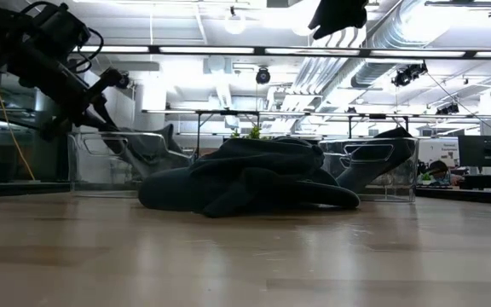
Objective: Pick & Place hat
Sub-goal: Put the bottom gray cap into the left transparent bin
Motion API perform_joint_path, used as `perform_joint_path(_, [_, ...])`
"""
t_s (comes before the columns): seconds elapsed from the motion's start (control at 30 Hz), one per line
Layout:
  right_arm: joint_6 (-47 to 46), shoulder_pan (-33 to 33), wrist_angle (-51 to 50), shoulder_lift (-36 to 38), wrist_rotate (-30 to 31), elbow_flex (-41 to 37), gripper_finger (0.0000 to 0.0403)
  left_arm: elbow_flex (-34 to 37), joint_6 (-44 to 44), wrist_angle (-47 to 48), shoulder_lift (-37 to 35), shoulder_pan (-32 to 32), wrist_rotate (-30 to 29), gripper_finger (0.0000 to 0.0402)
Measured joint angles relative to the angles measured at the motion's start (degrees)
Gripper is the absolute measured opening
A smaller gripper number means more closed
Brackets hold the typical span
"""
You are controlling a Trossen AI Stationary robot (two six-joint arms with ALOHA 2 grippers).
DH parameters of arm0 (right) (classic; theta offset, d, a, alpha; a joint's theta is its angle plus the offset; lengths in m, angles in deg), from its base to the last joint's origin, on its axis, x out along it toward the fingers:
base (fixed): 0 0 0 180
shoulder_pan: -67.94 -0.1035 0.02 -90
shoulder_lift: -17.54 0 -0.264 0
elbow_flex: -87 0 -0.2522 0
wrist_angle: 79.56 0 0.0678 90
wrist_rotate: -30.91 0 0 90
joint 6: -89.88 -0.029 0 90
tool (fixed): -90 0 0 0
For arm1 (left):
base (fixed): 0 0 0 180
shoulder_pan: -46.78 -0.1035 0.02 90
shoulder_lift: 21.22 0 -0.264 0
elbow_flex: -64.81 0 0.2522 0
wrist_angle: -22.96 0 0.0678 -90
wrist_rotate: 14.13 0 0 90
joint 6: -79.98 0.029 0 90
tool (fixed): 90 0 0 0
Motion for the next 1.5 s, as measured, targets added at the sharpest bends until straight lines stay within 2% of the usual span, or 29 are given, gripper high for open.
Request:
perform_joint_path(0.3, [-1.0, 0.0, -1.0, 0.0, 0.0, 0.0, 0.0224, -0.5, -1.2, 3.8, -1.1, 0.0, 7.2, 0.0014])
perform_joint_path(0.63, [-1.5, 0.0, -1.9, 0.0, -0.1, 0.0, 0.0224, -7.8, 3.2, 19.8, -4.3, 0.0, 7.3, 0.0014])
perform_joint_path(0.8, [-1.2, 0.0, -1.8, 0.0, -0.1, 0.0, 0.0224, -8.1, 4.0, 21.2, -4.2, 0.0, 10.3, 0.0014])
perform_joint_path(1.03, [-1.1, 0.0, -1.8, 0.0, -0.1, 0.0, 0.0224, -8.1, 4.2, 21.5, -2.5, 0.0, 10.6, 0.0014])
perform_joint_path(1.17, [-1.1, -0.1, -1.8, 0.0, -0.1, 0.0, 0.0224, -8.1, 7.7, 20.6, -2.2, 0.0, 11.6, 0.0019])
perform_joint_path(1.3, [-1.1, -0.1, -1.8, 0.0, -0.1, 0.0, 0.0224, -8.1, 8.9, 19.9, -2.2, 0.0, 12.0, 0.0057])
perform_joint_path(1.5, [-1.3, -0.1, -1.8, 0.0, -0.1, 0.0, 0.0224, -8.1, 9.0, 20.0, -2.2, 0.0, 12.5, 0.0161])
